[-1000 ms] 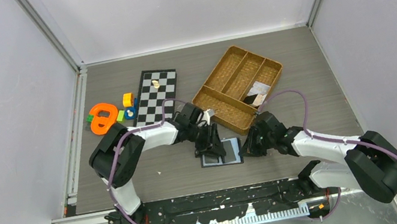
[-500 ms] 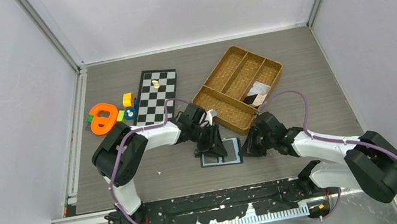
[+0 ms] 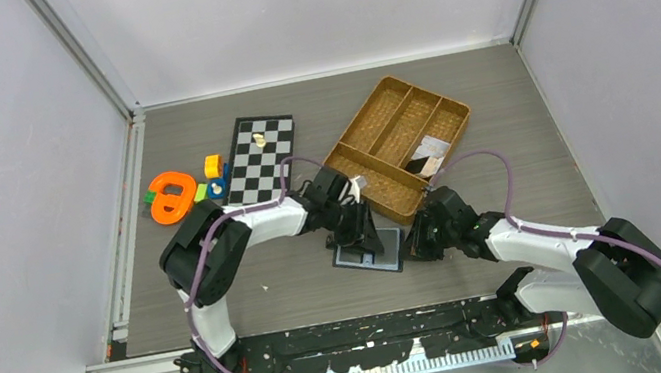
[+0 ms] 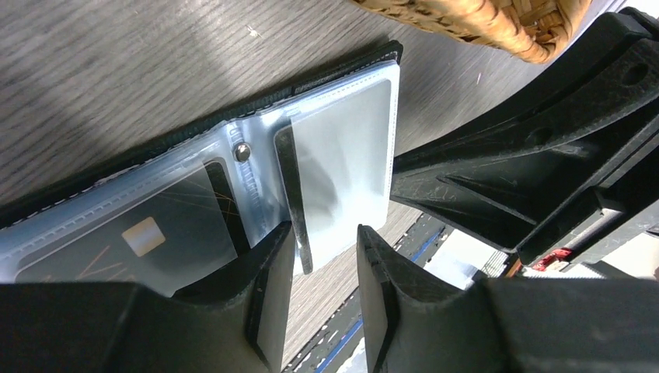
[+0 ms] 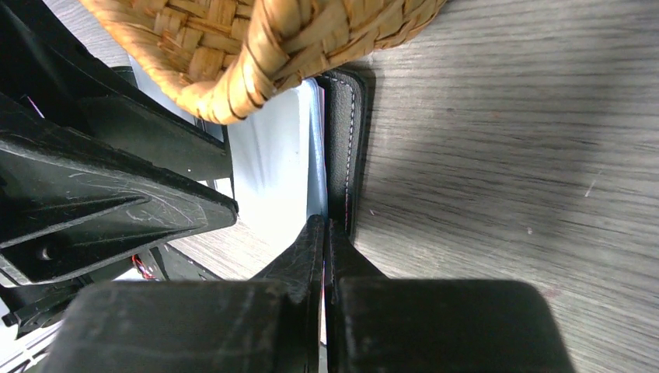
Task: Put the credit cards into the card holder
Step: Insert the credit card into the card holder.
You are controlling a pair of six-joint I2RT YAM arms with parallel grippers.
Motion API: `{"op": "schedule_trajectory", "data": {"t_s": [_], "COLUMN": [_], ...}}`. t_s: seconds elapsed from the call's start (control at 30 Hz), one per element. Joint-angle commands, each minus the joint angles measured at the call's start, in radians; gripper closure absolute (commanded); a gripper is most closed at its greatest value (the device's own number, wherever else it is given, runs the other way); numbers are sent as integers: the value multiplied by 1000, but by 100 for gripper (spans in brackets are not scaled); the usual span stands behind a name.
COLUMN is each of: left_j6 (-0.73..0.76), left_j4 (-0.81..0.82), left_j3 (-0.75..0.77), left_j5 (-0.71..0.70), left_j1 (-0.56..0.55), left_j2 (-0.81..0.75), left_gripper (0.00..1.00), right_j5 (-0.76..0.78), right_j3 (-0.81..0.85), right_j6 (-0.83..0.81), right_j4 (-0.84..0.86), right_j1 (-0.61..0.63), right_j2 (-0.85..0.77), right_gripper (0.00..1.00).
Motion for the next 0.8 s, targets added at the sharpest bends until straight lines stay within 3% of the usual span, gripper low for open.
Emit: {"op": "schedule_trajectory", "data": {"t_s": [0.0,0.17,0.5,0.77], "left_j6": [63,159,267,281], "left_j4": [-72,-218,-428,-411], "left_j3": [48,77,70,58], "left_j5": [-61,-181,-531,-526], "left_j1": [-7,-7,6,11], "left_j2": [-46,-145,-300,-250], "left_gripper": [60,49,32,27], "right_j5": [30,70,174,201], "right_j3": [0,39,132,162], "right_j6": [-3,-19,-64,-73], "right_j4": [-33,-124,-272,-315], "right_j1": [1,2,1,1], "right_j2": [-24,-81,-168,-189], "right_gripper": [94,84,53,48]}}
